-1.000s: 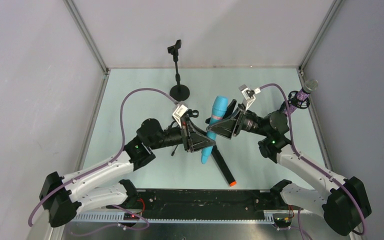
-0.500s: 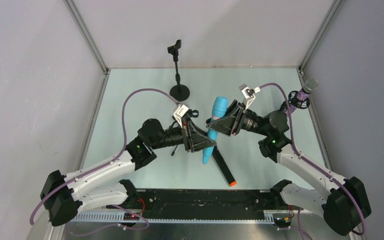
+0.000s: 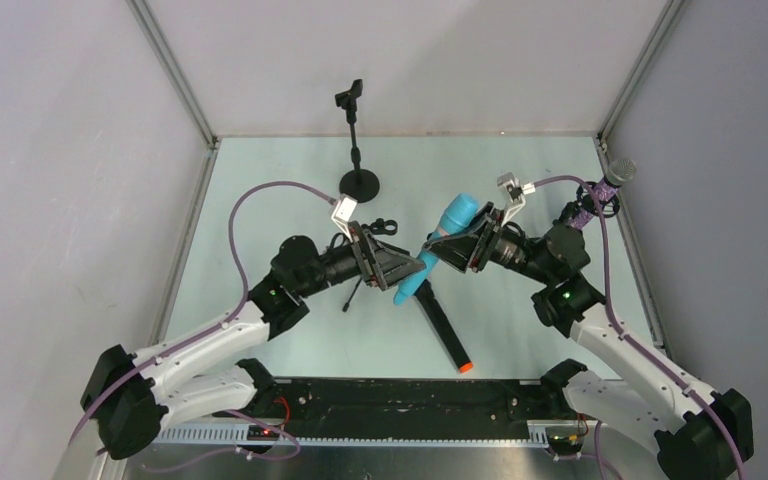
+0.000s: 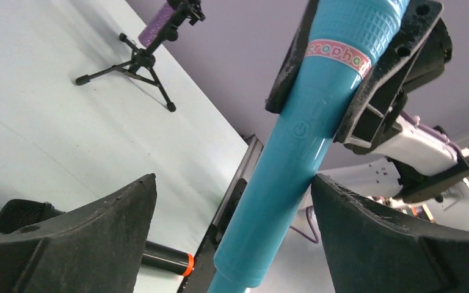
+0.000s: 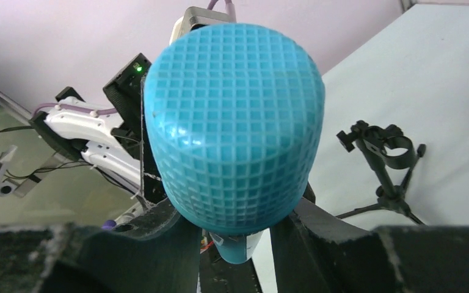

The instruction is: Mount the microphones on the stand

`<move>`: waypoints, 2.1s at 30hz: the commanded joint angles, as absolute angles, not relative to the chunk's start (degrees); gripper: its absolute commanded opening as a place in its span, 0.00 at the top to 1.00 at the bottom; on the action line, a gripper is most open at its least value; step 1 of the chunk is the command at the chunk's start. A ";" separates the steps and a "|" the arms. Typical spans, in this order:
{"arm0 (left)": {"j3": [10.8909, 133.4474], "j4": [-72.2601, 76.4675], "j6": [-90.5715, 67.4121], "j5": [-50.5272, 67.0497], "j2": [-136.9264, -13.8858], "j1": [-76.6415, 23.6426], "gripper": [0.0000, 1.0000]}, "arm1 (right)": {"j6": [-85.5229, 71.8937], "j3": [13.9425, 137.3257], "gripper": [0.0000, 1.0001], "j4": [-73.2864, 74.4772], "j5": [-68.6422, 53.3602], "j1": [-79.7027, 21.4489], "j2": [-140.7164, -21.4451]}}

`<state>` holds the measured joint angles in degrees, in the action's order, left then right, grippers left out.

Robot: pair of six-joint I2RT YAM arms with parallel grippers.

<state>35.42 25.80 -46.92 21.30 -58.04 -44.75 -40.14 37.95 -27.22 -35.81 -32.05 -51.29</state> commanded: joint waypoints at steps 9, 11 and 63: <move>36.78 26.03 -46.34 16.13 -57.18 -42.48 0.00 | -36.27 40.35 1.00 -23.11 -34.48 -30.61 -48.86; 37.04 26.07 -45.50 17.41 -57.26 -42.48 0.01 | -36.88 40.35 1.00 -22.99 -33.90 -30.13 -48.65; 45.99 -4.65 -28.37 -9.75 -53.67 -50.45 0.00 | -39.50 40.33 1.00 -24.51 -34.76 -30.05 -52.92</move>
<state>42.78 -2.24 -31.40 -3.55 -57.45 -50.24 -41.10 37.98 -24.03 -34.89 -29.89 -53.95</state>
